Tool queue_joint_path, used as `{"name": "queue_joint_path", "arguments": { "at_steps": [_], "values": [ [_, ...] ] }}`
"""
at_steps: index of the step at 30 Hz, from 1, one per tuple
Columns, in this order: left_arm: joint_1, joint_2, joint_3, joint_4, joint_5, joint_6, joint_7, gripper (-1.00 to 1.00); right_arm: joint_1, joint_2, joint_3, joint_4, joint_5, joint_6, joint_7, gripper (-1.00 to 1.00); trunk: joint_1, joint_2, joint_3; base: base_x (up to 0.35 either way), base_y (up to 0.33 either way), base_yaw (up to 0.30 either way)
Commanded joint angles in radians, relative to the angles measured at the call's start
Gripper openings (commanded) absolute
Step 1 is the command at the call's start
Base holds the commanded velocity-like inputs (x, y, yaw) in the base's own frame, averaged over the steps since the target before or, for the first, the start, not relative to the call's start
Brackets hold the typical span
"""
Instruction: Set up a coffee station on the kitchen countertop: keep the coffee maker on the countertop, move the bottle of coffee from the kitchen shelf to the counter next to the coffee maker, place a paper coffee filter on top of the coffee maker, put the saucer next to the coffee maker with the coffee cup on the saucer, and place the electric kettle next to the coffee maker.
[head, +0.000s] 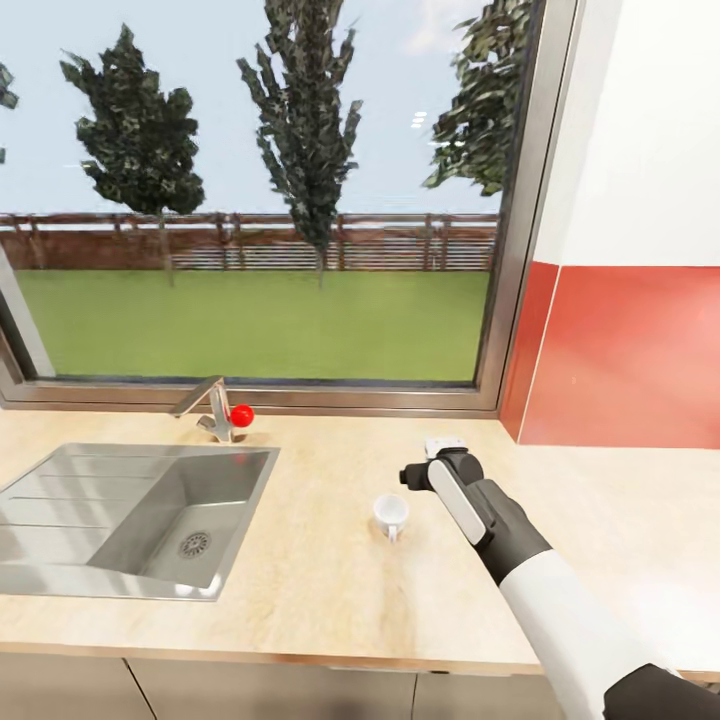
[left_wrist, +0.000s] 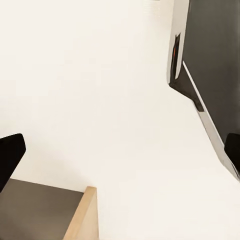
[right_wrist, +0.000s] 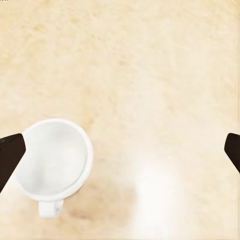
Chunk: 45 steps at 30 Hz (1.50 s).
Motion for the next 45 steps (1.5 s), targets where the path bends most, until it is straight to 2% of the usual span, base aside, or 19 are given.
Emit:
{"name": "queue_joint_path", "arguments": {
  "at_steps": [1,6,16,45],
  "values": [
    [0.000,0.000,0.007,0.000,-0.011,-0.004,0.003,1.00,0.000,-0.001,0.002,0.000,-0.011,0.001,-0.010,1.00,0.001,0.000,0.000,0.126,-0.006,0.000],
    [0.000,0.001,0.007,0.000,-0.011,-0.004,0.004,1.00,0.000,-0.004,0.002,0.006,-0.010,0.001,-0.011,1.00,0.001,0.000,0.000,0.094,-0.023,0.000],
    [0.000,0.001,0.007,0.000,-0.011,-0.004,0.004,1.00,0.000,0.001,0.003,0.105,-0.013,-0.001,-0.009,1.00,0.001,0.000,0.000,0.009,-0.002,0.000],
    [0.000,0.001,0.012,-0.001,-0.008,-0.003,0.007,1.00,0.000,-0.002,0.006,0.116,-0.008,-0.001,-0.009,1.00,0.001,0.000,0.000,0.051,0.001,0.000]
  ]
}}
